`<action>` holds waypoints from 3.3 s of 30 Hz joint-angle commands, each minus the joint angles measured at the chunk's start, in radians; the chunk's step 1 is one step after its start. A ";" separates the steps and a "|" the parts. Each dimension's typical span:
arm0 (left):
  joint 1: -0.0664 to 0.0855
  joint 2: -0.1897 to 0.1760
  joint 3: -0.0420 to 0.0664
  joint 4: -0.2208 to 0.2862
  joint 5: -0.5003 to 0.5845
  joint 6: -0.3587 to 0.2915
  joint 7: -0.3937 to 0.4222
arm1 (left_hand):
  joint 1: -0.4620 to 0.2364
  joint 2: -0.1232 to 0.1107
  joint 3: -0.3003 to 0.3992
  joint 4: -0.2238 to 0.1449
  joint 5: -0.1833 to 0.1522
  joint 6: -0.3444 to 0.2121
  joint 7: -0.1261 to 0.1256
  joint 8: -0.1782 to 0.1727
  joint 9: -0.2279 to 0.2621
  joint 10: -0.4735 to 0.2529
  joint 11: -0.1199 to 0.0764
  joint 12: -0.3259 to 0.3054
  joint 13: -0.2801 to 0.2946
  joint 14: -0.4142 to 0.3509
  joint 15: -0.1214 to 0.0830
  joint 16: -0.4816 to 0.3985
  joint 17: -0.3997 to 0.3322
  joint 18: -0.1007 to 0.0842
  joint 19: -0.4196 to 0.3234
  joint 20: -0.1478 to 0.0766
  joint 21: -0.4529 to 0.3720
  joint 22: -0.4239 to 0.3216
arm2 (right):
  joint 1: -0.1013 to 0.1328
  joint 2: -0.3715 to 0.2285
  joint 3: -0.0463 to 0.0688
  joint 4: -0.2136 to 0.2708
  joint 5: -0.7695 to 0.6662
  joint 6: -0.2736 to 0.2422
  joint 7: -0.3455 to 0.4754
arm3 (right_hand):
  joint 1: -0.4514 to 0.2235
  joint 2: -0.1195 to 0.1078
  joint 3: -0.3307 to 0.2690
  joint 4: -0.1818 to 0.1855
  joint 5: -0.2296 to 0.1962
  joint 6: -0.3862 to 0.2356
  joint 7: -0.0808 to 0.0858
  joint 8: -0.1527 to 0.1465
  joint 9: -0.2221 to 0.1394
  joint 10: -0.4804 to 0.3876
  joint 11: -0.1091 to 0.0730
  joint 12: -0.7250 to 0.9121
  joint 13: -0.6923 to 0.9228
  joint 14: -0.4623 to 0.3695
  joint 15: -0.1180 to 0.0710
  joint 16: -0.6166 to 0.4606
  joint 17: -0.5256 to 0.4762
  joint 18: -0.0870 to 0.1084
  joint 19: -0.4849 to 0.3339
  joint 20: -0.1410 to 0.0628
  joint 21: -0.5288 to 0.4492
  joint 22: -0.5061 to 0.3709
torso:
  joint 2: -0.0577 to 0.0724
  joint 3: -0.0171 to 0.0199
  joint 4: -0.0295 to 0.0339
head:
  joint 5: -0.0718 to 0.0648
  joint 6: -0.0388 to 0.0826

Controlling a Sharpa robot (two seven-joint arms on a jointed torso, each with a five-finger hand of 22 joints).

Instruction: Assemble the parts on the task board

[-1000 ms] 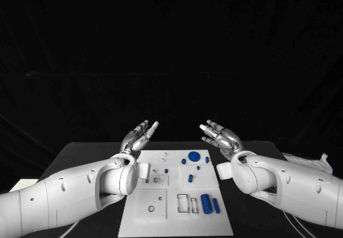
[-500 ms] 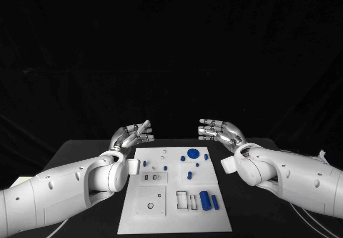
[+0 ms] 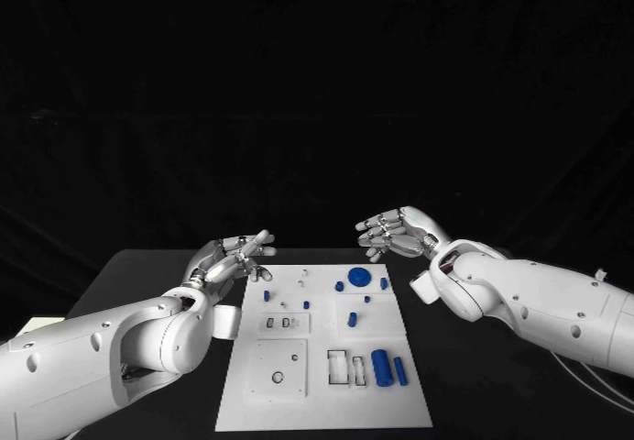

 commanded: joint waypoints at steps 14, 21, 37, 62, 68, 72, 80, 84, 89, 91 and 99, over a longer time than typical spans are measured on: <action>0.010 -0.058 0.005 0.154 0.022 0.122 -0.043 | -0.020 -0.002 -0.025 -0.004 0.000 -0.008 0.014 -0.035 -0.008 -0.030 0.015 -0.029 0.019 -0.063 0.013 -0.007 0.021 0.001 -0.055 0.012 0.071 0.053 | 0.085 0.031 0.001 0.004 -0.857 0.108 -0.347 | -0.107 -0.097 0.097 0.001 -0.041 0.087 -0.046 -0.058 0.003 0.067 -0.044 -0.066 0.011 0.172 -0.055 0.422 0.278 -0.066 0.209 -0.048 0.746 0.762 | 0.123 -0.0117 0.0379 | -0.033 0.019; 0.013 -0.063 0.008 0.173 0.022 0.123 -0.046 | -0.022 0.000 -0.028 -0.004 0.000 -0.011 0.016 -0.038 -0.008 -0.035 0.017 -0.032 0.021 -0.073 0.015 -0.020 0.012 0.001 -0.064 0.014 0.074 0.056 | 0.093 0.035 0.001 0.020 -0.931 0.130 -0.376 | -0.115 -0.105 0.104 0.005 -0.047 0.085 -0.046 -0.059 0.002 0.047 -0.040 -0.067 0.007 0.166 -0.053 0.451 0.292 -0.069 0.207 -0.045 0.775 0.794 | 0.143 -0.0158 0.0450 | -0.041 0.023; 0.020 -0.068 0.011 0.180 0.022 0.120 -0.050 | -0.025 0.002 -0.033 -0.005 0.000 -0.017 0.020 -0.045 -0.010 -0.044 0.021 -0.036 0.024 -0.088 0.018 -0.042 -0.004 0.001 -0.076 0.017 0.078 0.059 | 0.095 0.049 0.001 0.031 -0.982 0.191 -0.374 | -0.112 -0.107 0.115 0.008 -0.050 0.083 -0.045 -0.059 0.002 0.013 -0.035 -0.068 0.001 0.156 -0.048 0.474 0.302 -0.068 0.196 -0.039 0.788 0.802 | 0.164 -0.0188 0.0534 | -0.046 0.029; 0.027 -0.081 0.013 0.190 0.022 0.112 -0.056 | -0.026 0.003 -0.035 -0.006 0.000 -0.019 0.022 -0.047 -0.010 -0.048 0.023 -0.038 0.025 -0.094 0.020 -0.049 -0.008 0.002 -0.081 0.019 0.079 0.061 | 0.089 0.081 0.001 -0.006 -1.022 0.221 -0.383 | -0.105 -0.091 0.139 0.013 -0.061 0.087 -0.046 -0.058 0.003 0.006 -0.034 -0.066 0.001 0.148 -0.047 0.489 0.306 -0.065 0.185 -0.037 0.788 0.792 | 0.198 -0.0259 0.0640 | -0.046 0.031; 0.029 -0.083 0.014 0.190 0.022 0.111 -0.058 | -0.027 0.003 -0.036 -0.005 0.000 -0.021 0.023 -0.048 -0.011 -0.049 0.024 -0.039 0.026 -0.096 0.020 -0.052 -0.010 0.002 -0.082 0.020 0.079 0.061 | 0.089 0.083 0.001 -0.007 -1.023 0.230 -0.383 | -0.103 -0.078 0.162 0.019 -0.077 0.095 -0.047 -0.057 0.004 0.010 -0.035 -0.065 0.001 0.144 -0.048 0.496 0.308 -0.064 0.181 -0.037 0.791 0.792 | 0.202 -0.0262 0.0652 | -0.044 0.029; 0.029 -0.084 0.014 0.191 0.022 0.110 -0.060 | -0.027 0.003 -0.036 -0.005 0.000 -0.021 0.023 -0.048 -0.011 -0.049 0.024 -0.039 0.026 -0.096 0.020 -0.052 -0.010 0.002 -0.082 0.020 0.079 0.061 | 0.089 0.086 0.001 -0.010 -1.027 0.241 -0.382 | -0.100 -0.068 0.186 0.021 -0.087 0.107 -0.050 -0.054 0.006 0.019 -0.038 -0.064 0.001 0.141 -0.049 0.502 0.308 -0.065 0.180 -0.038 0.795 0.797 | 0.204 -0.0270 0.0659 | -0.044 0.028; 0.030 -0.085 0.014 0.191 0.022 0.107 -0.063 | -0.028 0.004 -0.037 -0.005 0.000 -0.021 0.024 -0.049 -0.011 -0.051 0.024 -0.039 0.026 -0.097 0.021 -0.053 -0.010 0.002 -0.084 0.020 0.080 0.061 | 0.088 0.088 0.001 -0.010 -1.033 0.248 -0.381 | -0.095 -0.057 0.239 0.027 -0.098 0.147 -0.056 -0.045 0.014 0.058 -0.046 -0.059 0.004 0.139 -0.056 0.517 0.310 -0.068 0.185 -0.043 0.811 0.819 | 0.206 -0.0266 0.0655 | -0.044 0.025; 0.030 -0.085 0.014 0.191 0.022 0.107 -0.064 | -0.028 0.004 -0.037 -0.005 0.000 -0.021 0.024 -0.049 -0.011 -0.051 0.024 -0.039 0.026 -0.097 0.021 -0.053 -0.010 0.002 -0.084 0.020 0.080 0.061 | 0.088 0.087 0.001 -0.008 -1.037 0.247 -0.382 | -0.095 -0.060 0.256 0.030 -0.099 0.157 -0.058 -0.044 0.016 0.070 -0.049 -0.060 0.004 0.138 -0.058 0.522 0.311 -0.069 0.186 -0.045 0.815 0.824 | 0.207 -0.0266 0.0651 | -0.043 0.023; 0.030 -0.086 0.014 0.190 0.022 0.105 -0.066 | -0.028 0.005 -0.038 -0.005 0.000 -0.022 0.024 -0.050 -0.011 -0.052 0.025 -0.039 0.027 -0.098 0.021 -0.055 -0.011 0.002 -0.085 0.021 0.080 0.062 | 0.088 0.087 0.001 -0.007 -1.051 0.246 -0.388 | -0.094 -0.066 0.266 0.029 -0.101 0.165 -0.059 -0.044 0.018 0.078 -0.051 -0.061 0.005 0.136 -0.059 0.525 0.311 -0.069 0.187 -0.046 0.818 0.828 | 0.209 -0.0264 0.0646 | -0.043 0.022; 0.030 -0.086 0.014 0.190 0.022 0.104 -0.067 | -0.028 0.005 -0.038 -0.005 0.000 -0.022 0.024 -0.050 -0.011 -0.052 0.025 -0.039 0.027 -0.098 0.021 -0.055 -0.011 0.002 -0.085 0.021 0.080 0.062 | 0.087 0.087 0.001 -0.006 -1.059 0.244 -0.393 | -0.088 -0.071 0.274 0.025 -0.100 0.170 -0.059 -0.043 0.020 0.085 -0.052 -0.061 0.005 0.136 -0.060 0.527 0.311 -0.070 0.188 -0.048 0.821 0.832 | 0.210 -0.0264 0.0646 | -0.044 0.022; 0.030 -0.087 0.014 0.191 0.022 0.101 -0.069 | -0.029 0.006 -0.038 -0.004 0.000 -0.023 0.025 -0.050 -0.011 -0.053 0.025 -0.040 0.027 -0.100 0.022 -0.058 -0.013 0.002 -0.086 0.021 0.081 0.062 | 0.079 0.088 0.000 0.007 -1.101 0.255 -0.422 | -0.067 -0.100 0.309 0.003 -0.070 0.183 -0.058 -0.047 0.026 0.098 -0.053 -0.064 0.006 0.132 -0.062 0.542 0.319 -0.072 0.190 -0.050 0.830 0.845 | 0.212 -0.0260 0.0658 | -0.043 0.018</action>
